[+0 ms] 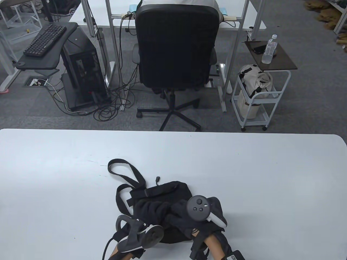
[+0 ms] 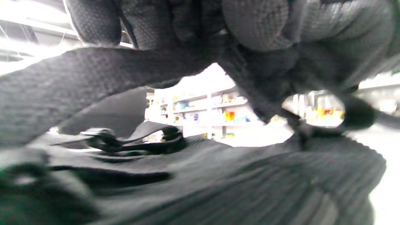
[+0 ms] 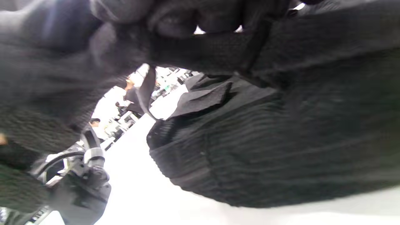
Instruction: Pull shoulder strap to tighten
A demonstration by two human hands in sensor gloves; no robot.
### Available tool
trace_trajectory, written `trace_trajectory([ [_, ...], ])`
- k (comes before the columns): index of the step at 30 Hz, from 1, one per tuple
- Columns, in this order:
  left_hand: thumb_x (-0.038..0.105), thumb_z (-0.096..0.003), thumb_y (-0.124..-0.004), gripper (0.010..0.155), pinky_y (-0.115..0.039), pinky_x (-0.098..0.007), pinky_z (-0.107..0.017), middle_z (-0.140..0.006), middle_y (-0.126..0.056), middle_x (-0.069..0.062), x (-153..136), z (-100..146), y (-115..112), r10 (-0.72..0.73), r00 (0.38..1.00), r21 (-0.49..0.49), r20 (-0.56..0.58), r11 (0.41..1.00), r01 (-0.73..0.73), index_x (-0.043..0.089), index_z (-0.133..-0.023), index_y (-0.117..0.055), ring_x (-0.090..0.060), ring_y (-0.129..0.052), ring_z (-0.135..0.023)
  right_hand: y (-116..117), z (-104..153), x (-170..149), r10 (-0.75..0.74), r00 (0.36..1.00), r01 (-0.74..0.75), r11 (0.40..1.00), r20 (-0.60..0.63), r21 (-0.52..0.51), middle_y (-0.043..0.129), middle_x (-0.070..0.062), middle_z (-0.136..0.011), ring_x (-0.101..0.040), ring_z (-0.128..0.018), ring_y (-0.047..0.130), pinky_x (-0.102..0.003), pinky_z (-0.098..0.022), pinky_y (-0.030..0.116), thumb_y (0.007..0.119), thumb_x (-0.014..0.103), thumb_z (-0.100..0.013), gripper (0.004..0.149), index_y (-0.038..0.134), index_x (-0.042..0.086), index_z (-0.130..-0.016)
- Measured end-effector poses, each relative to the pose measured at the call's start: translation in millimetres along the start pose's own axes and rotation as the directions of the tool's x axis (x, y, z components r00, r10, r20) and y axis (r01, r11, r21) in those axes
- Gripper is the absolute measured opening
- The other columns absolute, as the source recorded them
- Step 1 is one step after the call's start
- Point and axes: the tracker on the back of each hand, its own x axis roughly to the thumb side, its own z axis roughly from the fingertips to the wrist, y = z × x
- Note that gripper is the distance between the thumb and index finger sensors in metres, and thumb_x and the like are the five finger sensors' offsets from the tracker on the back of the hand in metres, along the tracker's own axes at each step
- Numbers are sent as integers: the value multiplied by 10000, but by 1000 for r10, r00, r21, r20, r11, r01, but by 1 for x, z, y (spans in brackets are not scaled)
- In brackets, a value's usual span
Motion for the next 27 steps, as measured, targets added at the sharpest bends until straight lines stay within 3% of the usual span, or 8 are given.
trace_trajectory([
  [6,512,-476,-654,648,-669,-588,-754,-1004,-810,5,-1,-2,-3,91,996,0,-4,996,-91,228,-1058,-629,-211,-918,-908,-14,10,-10,39,999,-39,999,1,12,822,-105,-721,-388,-673,747,-631,-639,551,681,423,-525,350,861,172,-689],
  [14,518,-478,-648,650,-649,-604,-761,-992,-819,7,-19,2,0,124,990,32,-71,992,-122,232,-1062,-634,-211,-917,-905,-47,44,-68,-13,993,19,998,-114,54,811,-100,-796,-396,-746,735,-647,-665,522,724,452,-516,341,894,222,-701],
  [15,506,-481,-646,649,-646,-603,-762,-994,-816,-3,-17,1,0,123,990,37,-70,992,-121,223,-1065,-628,-222,-912,-905,-45,43,-67,-29,991,41,995,-130,94,797,-125,-844,-418,-782,719,-657,-674,498,726,448,-515,353,899,231,-734],
  [16,509,-480,-642,651,-644,-600,-765,-999,-811,4,-16,1,2,89,994,34,-70,996,-87,231,-1068,-621,-215,-909,-911,-46,44,-62,8,988,15,989,-154,147,746,-142,-933,-433,-842,678,-659,-692,463,692,484,-515,453,859,243,-860],
  [18,513,-475,-659,653,-634,-600,-769,-1000,-809,8,-14,2,3,119,992,42,-48,992,-117,240,-1067,-624,-214,-908,-912,-47,40,-48,48,993,-42,998,-109,53,649,-167,-1064,-448,-921,630,-646,-701,466,633,578,-500,688,666,175,-1056],
  [21,518,-470,-668,655,-635,-595,-772,-1002,-806,11,-5,1,5,83,996,41,-22,996,-82,247,-1065,-623,-210,-906,-915,-35,26,-24,-37,999,36,997,-5,-70,548,-184,-1137,-469,-981,552,-649,-705,441,621,588,-493,761,558,160,-1118],
  [24,516,-467,-672,656,-638,-592,-771,-998,-808,9,1,1,7,84,996,45,-1,995,-84,243,-1062,-622,-213,-907,-911,-11,5,-10,-56,998,56,998,-5,6,568,-168,-1111,-469,-964,552,-666,-699,429,628,580,-488,735,587,161,-1091],
  [27,507,-462,-720,654,-642,-593,-770,-995,-815,4,2,2,7,37,999,33,0,999,-37,239,-1052,-631,-217,-915,-906,2,-2,-7,-17,1000,17,1000,-16,-3,760,-106,-878,-413,-816,694,-638,-681,500,651,499,-498,454,791,186,-795],
])
